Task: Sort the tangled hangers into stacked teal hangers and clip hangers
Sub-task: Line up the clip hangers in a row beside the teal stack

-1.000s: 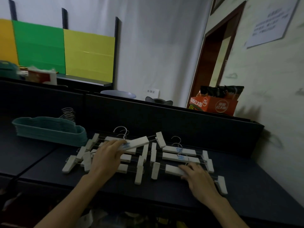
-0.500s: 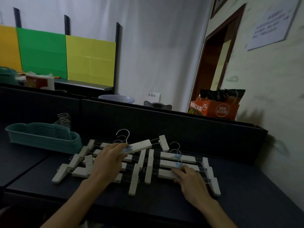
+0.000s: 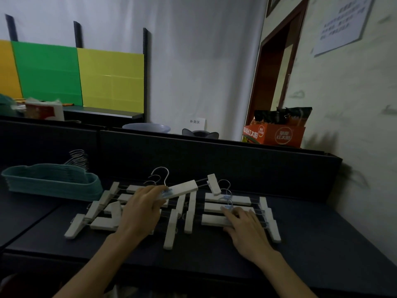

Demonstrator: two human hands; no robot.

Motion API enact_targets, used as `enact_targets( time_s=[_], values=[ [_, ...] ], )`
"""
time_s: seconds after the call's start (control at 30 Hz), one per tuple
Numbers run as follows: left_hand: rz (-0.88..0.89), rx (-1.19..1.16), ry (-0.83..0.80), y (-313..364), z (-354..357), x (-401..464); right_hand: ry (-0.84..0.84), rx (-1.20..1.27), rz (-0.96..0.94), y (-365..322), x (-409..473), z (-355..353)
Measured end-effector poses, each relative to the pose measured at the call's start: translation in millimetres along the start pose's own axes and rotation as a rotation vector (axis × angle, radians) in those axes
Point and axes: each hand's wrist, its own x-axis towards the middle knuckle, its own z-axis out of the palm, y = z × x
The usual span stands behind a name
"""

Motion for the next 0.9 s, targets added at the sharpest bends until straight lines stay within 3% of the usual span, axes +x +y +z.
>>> enact_targets(
  time_s=[0.53, 0.7, 0.9],
  values=[
    [0.322, -0.103, -0.204, 91.0, 72.1, -26.6, 0.374, 0.125, 0.295, 91.3, -62.9, -85.8],
    [0.326, -0.110, -0.340, 106.0, 86.8, -45.4, 0.374, 0.123, 0.315, 96.5, -75.0, -79.7],
    [0.289, -0.071, -0.373, 96.2, 98.5, -50.1, 0.323, 0.129, 0.306, 95.6, -78.7, -68.1]
  ],
)
